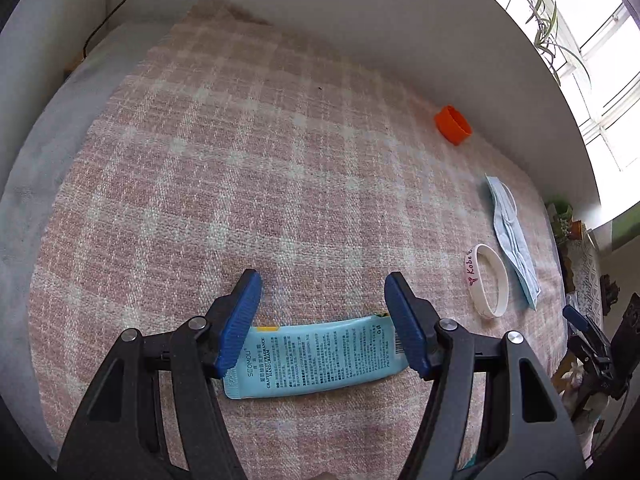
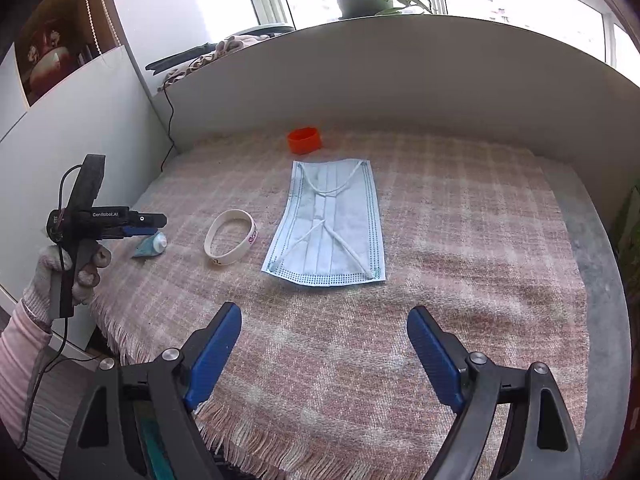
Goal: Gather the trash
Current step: 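Raise both tools back over the bed toward the tube and mask, then grasp the blue toothpaste tube with the left tool while the right tool grasps the face mask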
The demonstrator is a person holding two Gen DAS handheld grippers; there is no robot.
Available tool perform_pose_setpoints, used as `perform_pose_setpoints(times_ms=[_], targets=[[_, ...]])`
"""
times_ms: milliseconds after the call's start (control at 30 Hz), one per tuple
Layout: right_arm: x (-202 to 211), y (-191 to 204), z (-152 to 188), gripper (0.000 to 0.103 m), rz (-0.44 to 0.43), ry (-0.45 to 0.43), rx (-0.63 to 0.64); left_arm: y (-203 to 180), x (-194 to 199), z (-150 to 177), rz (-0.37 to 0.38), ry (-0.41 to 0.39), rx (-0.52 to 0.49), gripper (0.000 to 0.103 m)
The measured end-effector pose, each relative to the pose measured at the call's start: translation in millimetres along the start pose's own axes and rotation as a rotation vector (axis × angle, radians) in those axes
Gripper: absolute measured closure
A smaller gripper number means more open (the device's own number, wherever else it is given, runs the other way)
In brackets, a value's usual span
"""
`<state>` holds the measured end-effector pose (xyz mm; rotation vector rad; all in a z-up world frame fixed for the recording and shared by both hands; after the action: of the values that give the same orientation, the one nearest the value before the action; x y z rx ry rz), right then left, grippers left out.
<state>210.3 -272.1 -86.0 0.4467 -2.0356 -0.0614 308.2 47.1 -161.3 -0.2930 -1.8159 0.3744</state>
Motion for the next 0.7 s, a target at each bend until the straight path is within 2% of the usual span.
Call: perform_pose_setpoints(times_ms=[200,367,533,633,700], targets=[[-11,-2,-7,0.016,-0.023,0.013,-0.019,-4,6,18,0.032,0.026,-0.028,0.037],[-21,-3,-19,0.016,-0.031,0.015,-0.036,-22,10,46,0.015,0.052,-0.098,0.037],[-34,-6,-32,0.016,-0.005,0.030,-0.031,-48,2,67,-0.120,0.071,-0.251,0.037],[-41,-8,-39,0.016,0.006,0.044,-0.032,-61,-5,74,-0.232,0.058,-0.351,0.037],[-46,-10,-44,0.016,0.010,0.055,-0.039,-67,-7,73,-0.230,0.048,-0.354,0.037]])
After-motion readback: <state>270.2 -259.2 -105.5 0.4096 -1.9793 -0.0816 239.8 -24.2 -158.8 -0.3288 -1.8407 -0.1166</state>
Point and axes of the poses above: each gripper's, at about its wrist camera, not at the fingertips, and x roughly against the way its jaws point, y to its left, z to its underside, the point moved 8 cm from there along -x, roughly the way its jaws point, and after that the axes turned 10 degrees about y, right-handed, at the moved point
